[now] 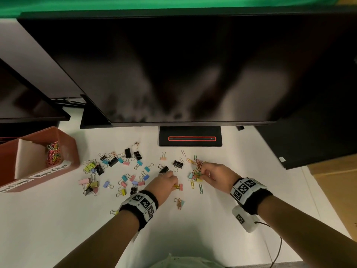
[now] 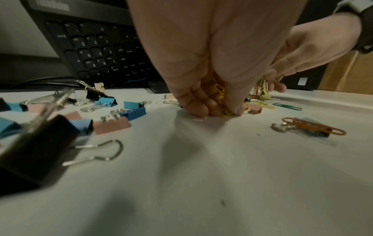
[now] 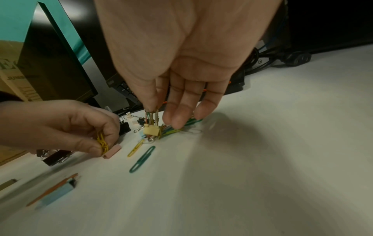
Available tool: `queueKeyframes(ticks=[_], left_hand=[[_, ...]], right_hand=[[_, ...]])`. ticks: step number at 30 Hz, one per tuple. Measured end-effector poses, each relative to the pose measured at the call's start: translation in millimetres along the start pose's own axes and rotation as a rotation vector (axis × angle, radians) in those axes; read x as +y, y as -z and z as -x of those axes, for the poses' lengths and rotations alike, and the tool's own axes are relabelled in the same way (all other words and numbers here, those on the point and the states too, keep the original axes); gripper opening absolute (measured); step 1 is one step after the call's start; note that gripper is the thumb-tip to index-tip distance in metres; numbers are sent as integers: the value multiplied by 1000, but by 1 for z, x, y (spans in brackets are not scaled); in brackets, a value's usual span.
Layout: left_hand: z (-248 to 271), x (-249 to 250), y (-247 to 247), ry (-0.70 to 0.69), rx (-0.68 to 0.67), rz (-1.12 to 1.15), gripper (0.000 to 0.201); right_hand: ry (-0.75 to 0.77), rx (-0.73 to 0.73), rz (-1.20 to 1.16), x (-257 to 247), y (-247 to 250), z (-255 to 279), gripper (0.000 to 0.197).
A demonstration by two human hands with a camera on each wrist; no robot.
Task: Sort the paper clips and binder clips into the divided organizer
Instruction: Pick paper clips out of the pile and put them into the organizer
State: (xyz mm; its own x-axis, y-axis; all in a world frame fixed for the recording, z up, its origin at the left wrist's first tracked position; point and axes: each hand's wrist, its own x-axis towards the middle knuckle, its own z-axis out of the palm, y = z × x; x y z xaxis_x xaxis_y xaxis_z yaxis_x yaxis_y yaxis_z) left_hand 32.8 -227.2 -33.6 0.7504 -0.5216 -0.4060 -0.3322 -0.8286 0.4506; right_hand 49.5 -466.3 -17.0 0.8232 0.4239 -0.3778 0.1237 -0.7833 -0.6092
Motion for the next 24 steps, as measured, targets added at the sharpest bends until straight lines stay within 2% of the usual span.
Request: queueKeyframes(ticks=[11,19,24], left_hand=[[8,-8,4,50,37,79,10],[17,-14,5,50,89,198,14],[26,-9,7,-52,-20,219,27]], right_hand=[[68,64,-65,-3,-4,-5,11],[62,81,-91,-5,0,-5,6],[52,48,-42,-2,3,-1,7]])
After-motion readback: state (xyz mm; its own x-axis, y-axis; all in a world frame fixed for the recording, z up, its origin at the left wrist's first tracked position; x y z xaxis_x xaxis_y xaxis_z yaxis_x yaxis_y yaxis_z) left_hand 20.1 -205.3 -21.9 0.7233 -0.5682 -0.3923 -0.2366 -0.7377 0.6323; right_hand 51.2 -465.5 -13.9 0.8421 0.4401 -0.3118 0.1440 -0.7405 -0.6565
